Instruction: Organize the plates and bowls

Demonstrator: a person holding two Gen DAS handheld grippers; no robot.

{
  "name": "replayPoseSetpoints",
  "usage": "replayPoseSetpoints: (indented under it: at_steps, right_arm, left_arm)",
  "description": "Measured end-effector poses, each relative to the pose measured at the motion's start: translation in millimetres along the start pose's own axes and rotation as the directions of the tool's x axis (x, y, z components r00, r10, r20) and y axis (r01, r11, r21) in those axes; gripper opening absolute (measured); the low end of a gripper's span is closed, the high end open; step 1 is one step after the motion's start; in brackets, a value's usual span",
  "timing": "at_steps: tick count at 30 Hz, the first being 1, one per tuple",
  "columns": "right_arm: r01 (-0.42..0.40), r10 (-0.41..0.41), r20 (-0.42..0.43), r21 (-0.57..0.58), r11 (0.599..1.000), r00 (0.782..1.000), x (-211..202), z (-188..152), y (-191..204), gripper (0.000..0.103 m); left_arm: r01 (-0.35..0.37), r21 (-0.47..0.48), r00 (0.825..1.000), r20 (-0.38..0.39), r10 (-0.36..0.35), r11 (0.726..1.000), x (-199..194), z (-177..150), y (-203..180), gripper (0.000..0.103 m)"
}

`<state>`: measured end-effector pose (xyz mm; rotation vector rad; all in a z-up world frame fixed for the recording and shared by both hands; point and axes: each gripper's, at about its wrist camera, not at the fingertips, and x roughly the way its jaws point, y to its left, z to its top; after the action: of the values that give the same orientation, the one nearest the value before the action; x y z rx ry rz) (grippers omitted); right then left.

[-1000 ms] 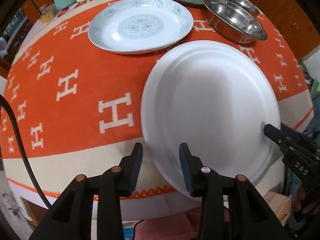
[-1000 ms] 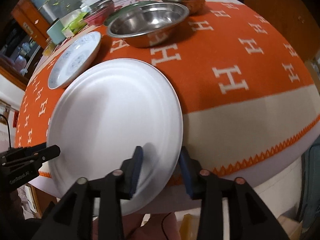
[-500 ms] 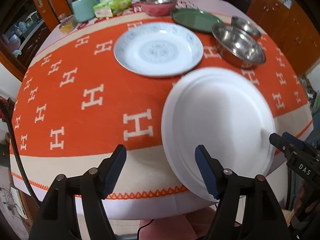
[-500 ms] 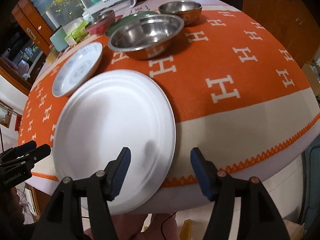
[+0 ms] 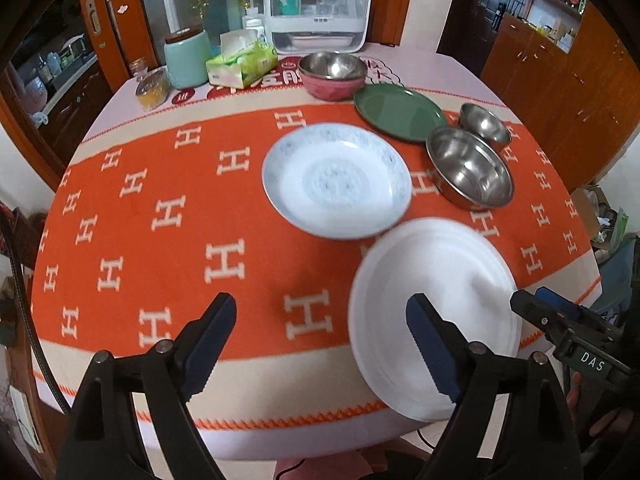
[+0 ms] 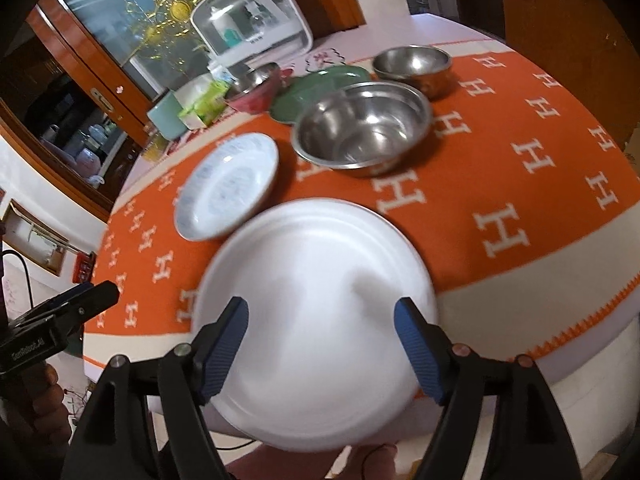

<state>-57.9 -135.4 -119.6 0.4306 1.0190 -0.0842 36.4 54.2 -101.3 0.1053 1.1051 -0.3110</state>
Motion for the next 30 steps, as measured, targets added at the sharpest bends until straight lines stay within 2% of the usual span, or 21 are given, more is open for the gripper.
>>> replayPoseSetpoints:
  at_steps: [8, 15, 22, 30]
  right_arm:
    - [-0.041, 0.040, 0.030, 0.020, 0.999, 0.999, 17.1, 27.5, 32.4, 0.076]
    - [-0.051, 0.049, 0.052, 0.046, 0.998, 0.997, 39.8, 52.5, 54.1, 0.076]
    - [-0.031, 0.028, 0.036, 0.066, 0.997, 0.999, 71.0, 69.6, 70.2, 0.076]
    - [0.002, -0.002, 0.001, 0.109, 0.994, 1.000, 108.7, 77.8, 79.3, 0.076]
  left_arm:
    - [0.032, 0.020, 0.999, 0.009, -0.032, 0.999, 12.2, 49.6, 30.7, 0.086]
    - [0.051, 0.023, 0.998, -0.031, -0.051, 0.998, 42.6, 87.3, 53.3, 0.086]
    - [0.078, 0.022, 0.992, -0.100, -0.075, 0.997, 83.1, 103.0, 66.3, 0.086]
    - [0.120, 0.019, 0.975, -0.191, -0.115, 0.993, 129.1, 107.9, 72.2, 0.086]
